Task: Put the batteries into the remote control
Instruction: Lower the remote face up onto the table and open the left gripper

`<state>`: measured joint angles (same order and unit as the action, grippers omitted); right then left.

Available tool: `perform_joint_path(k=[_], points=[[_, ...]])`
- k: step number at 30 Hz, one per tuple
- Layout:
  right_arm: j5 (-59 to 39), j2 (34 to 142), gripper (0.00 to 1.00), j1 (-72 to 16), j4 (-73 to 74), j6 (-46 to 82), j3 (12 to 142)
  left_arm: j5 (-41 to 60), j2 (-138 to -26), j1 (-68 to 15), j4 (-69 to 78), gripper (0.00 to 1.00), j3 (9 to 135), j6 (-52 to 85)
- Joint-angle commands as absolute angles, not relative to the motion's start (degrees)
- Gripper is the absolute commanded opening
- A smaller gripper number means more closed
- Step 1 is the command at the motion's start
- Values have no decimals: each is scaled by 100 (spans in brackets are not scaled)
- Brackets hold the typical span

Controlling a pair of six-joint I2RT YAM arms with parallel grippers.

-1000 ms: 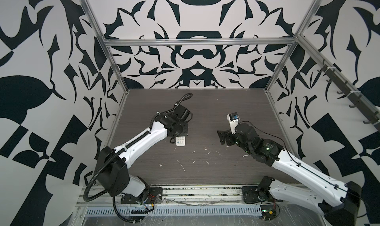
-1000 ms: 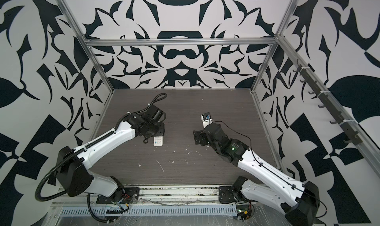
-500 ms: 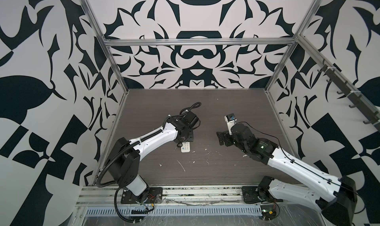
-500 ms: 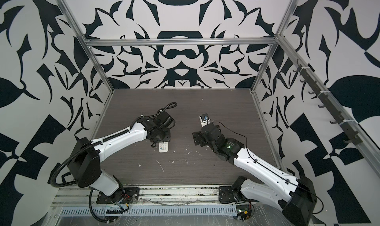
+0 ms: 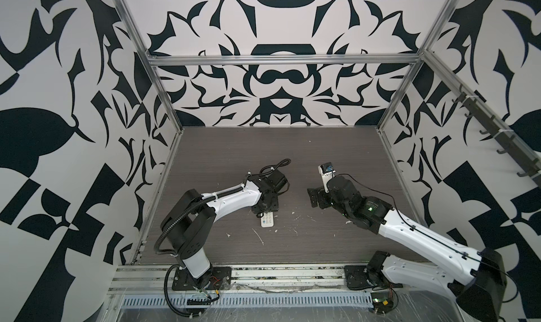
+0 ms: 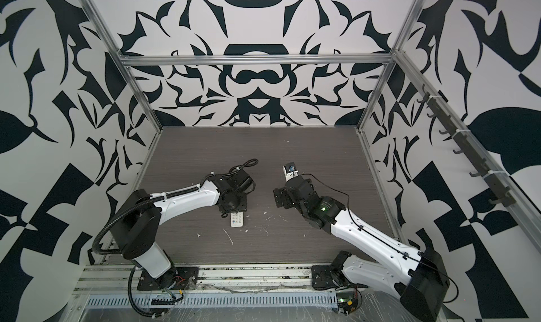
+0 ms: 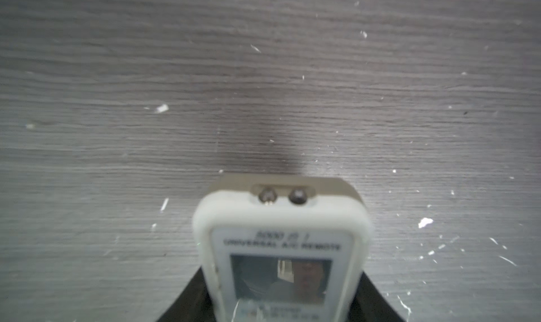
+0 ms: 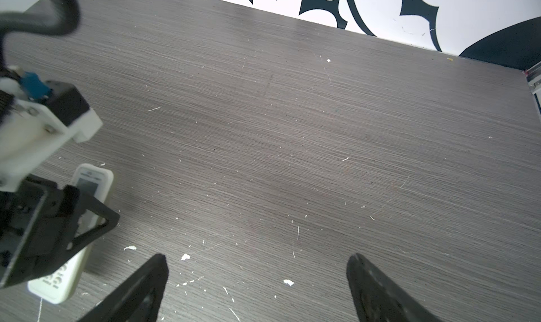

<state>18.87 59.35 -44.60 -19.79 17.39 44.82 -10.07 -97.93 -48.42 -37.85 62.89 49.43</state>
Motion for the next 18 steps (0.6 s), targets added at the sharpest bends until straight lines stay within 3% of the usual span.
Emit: perform_joint_path(k=[1, 10, 16, 18], points=[[1880, 5928, 99, -4421, -1766, 1736, 4474, -923, -10012, -4926, -3609, 21, 6240, 5139], [1880, 5824, 99, -4397, -1674, 1720, 4388, -962, -10282, -5036, -3396, 28, 6099, 5272], [1906, 5768, 99, -4386, -1658, 1703, 4359, -1058, -10245, -5070, -3392, 47, 6030, 5354], [1932, 5740, 99, -4386, -1652, 1677, 4371, -1088, -10165, -5071, -3392, 57, 6012, 5367]])
